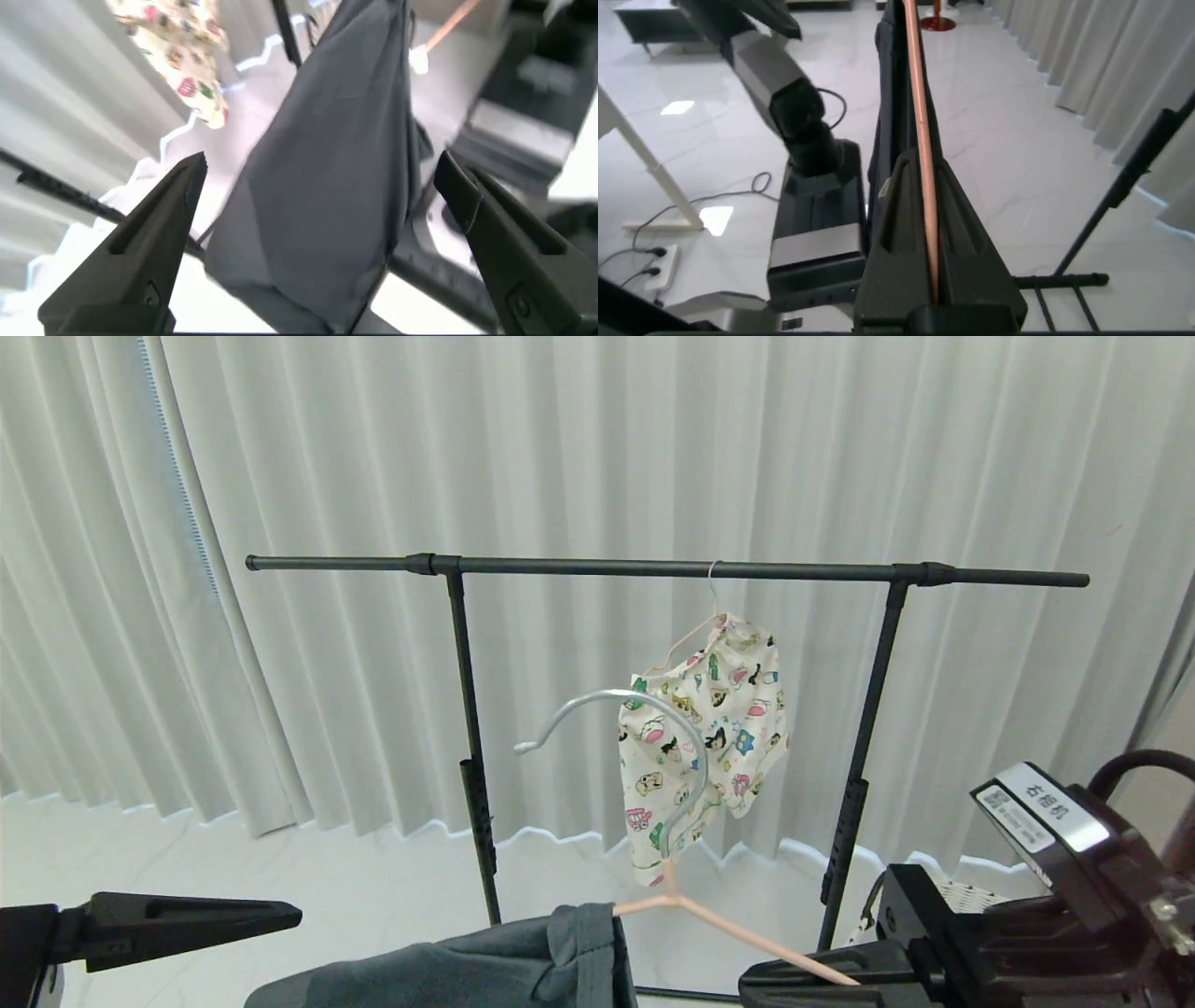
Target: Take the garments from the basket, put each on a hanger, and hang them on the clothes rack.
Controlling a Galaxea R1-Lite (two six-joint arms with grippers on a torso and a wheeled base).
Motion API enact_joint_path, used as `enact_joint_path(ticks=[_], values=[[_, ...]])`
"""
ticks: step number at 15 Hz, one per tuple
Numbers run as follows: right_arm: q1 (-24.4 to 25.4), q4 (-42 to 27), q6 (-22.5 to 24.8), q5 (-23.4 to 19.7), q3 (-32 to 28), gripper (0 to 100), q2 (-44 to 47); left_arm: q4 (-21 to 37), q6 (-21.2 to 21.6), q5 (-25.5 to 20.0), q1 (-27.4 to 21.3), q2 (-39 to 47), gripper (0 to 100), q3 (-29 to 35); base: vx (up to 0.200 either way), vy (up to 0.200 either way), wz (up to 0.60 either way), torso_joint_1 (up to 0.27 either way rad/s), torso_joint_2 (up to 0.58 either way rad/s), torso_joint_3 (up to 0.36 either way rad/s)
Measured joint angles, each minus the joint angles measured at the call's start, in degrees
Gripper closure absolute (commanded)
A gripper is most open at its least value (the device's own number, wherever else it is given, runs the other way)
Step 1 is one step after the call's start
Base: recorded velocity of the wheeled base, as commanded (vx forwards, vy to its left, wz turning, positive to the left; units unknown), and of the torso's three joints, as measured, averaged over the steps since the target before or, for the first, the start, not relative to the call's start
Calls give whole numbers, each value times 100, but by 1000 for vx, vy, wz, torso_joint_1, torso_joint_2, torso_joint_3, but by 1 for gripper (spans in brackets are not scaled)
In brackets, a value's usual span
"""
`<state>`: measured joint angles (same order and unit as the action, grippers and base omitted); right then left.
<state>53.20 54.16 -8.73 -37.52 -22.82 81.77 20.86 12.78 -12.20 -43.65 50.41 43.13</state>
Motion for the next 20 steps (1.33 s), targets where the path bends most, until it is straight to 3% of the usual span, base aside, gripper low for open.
enact_joint_path(ticks=[5, 8, 14, 15, 20], values=[[485, 5, 24, -79, -29, 100, 66, -592, 13, -343, -152, 383, 0, -124, 0, 0, 0, 0, 0, 0], [597, 5, 28, -79, -44, 100, 107, -625, 22, -419, -647, 599, 0, -261, 0, 0, 0, 0, 0, 0], [752, 2, 22, -68, -82, 100, 119, -633, 105, -416, -775, 942, 0, -334, 0, 0, 0, 0, 0, 0], [757, -2, 22, -62, -105, 100, 122, -630, 110, -418, -774, 962, 100, -341, 0, 0, 0, 0, 0, 0], [744, 5, 20, -33, -208, 100, 129, -630, 112, -416, -778, 1006, 100, -394, 0, 0, 0, 0, 0, 0]])
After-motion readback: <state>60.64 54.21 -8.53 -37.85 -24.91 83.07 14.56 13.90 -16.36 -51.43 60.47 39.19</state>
